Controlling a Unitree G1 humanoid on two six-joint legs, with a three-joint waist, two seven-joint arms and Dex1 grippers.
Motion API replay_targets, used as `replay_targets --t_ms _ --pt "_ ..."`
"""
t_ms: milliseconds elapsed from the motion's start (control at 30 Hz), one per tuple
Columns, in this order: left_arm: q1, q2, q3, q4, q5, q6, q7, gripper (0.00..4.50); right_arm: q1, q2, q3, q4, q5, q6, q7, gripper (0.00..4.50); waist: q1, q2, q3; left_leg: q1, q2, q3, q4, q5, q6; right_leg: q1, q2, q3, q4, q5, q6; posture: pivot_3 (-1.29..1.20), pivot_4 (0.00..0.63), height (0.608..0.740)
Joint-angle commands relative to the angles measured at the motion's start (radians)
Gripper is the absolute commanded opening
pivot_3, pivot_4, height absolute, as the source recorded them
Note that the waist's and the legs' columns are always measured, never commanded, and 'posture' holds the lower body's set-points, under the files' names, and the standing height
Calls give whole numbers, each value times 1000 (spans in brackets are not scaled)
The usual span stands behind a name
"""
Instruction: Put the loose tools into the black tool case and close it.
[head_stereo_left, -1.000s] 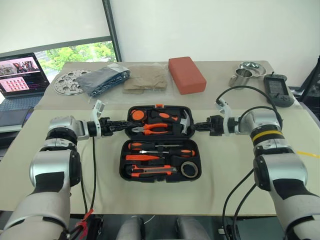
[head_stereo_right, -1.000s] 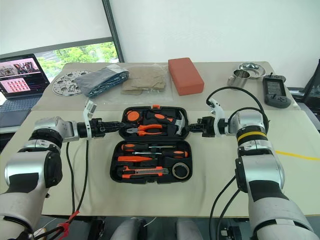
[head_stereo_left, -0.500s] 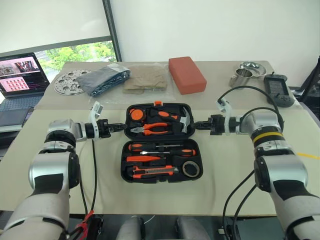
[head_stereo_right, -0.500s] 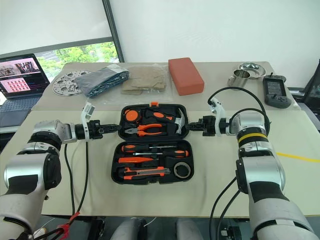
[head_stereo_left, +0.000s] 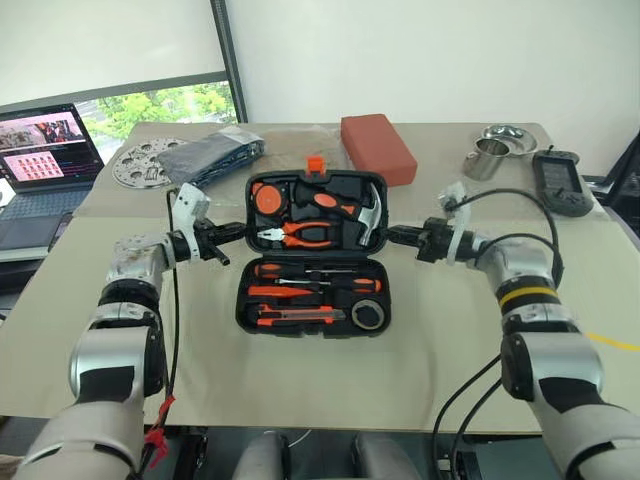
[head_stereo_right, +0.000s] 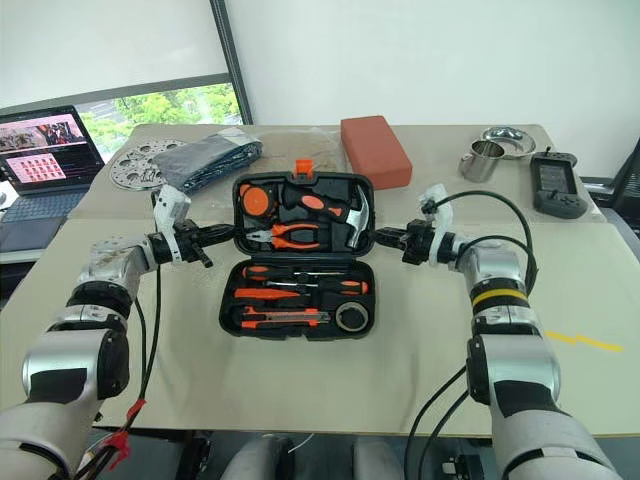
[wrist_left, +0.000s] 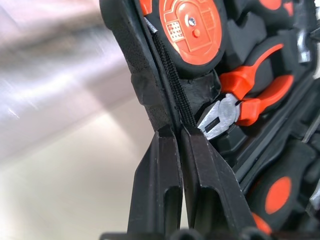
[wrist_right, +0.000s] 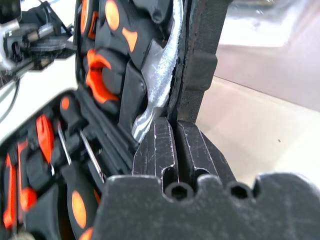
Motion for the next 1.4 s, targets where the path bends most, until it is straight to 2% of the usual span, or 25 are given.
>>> replay_targets --t_ms 33,233,400,567,667,733,800,933,1000,1133,1167,1300,1333,1400 --pt "7 13 -34 -61 55 -248 41 33 -45 2 -34 -34 10 -220 24 0 3 0 0 0 0 0 0 0 0 0 -1 0 0 0 0 0 150 740" --pt "46 34 -85 -43 149 -533 155 33 -9 9 4 10 -63 -516 26 0 5 0 0 0 0 0 0 0 0 0 -2 0 0 0 0 0 150 740" --pt "104 115 -210 -25 355 -873 292 33 20 0 31 56 -109 -712 57 0 3 0 0 1 0 1 -1 0 0 1 -2 0 0 0 0 0 150 740" --pt "114 165 -276 16 460 -994 418 33 40 -21 59 88 -147 -817 79 0 4 0 0 5 1 1 -1 0 0 3 -2 1 0 1 0 0 150 740" --pt "117 217 -327 -2 599 -1061 587 791 57 -38 62 101 -154 -892 105 842 3 0 0 6 1 2 -1 0 0 4 -3 0 0 1 0 0 150 740" --pt "116 254 -363 -24 719 -1094 747 1662 64 -51 68 111 -159 -926 123 1635 3 0 0 7 1 3 -1 0 0 5 -3 1 0 1 0 0 150 740" --pt "116 303 -413 -48 865 -1103 935 2335 79 -74 82 119 -172 -953 145 2217 4 0 0 7 1 3 -1 0 0 5 -3 0 0 1 0 0 150 740" --pt "114 386 -511 -58 1077 -1089 1273 3878 113 -129 100 141 -202 -1003 170 2286 5 0 0 8 1 4 -1 0 0 5 -5 0 0 1 0 0 150 740" --pt "112 423 -556 -58 1153 -1089 1413 4485 128 -147 96 150 -198 -1014 169 2286 3 0 0 8 1 5 -1 0 0 5 -9 -1 0 1 0 0 150 740" --pt "107 475 -644 -59 1265 -1105 1602 4485 154 -163 80 143 -169 -1009 173 2286 1 -1 0 15 1 13 -4 0 0 7 -16 -5 -2 1 0 0 150 740" --pt "103 478 -656 -48 1272 -1109 1627 4485 159 -164 76 137 -161 -1005 176 2286 1 -1 0 17 0 14 -4 0 0 8 -16 -5 -5 1 0 0 150 740" --pt "67 448 -622 72 1132 -1174 1528 4485 197 -157 46 76 -95 -930 204 2286 4 -2 1 22 0 19 -7 0 0 12 -17 -5 -8 1 0 0 150 740" --pt "57 428 -591 116 1058 -1189 1457 4485 211 -157 43 52 -83 -910 211 2286 4 -2 1 22 0 19 -7 0 0 12 -17 -5 -9 1 0 0 150 740" --pt "24 347 -462 238 820 -1177 1127 4485 279 -162 38 -74 -31 -795 231 2286 10 -2 1 21 0 20 -7 0 0 12 -17 -6 -9 1 0 0 150 740"
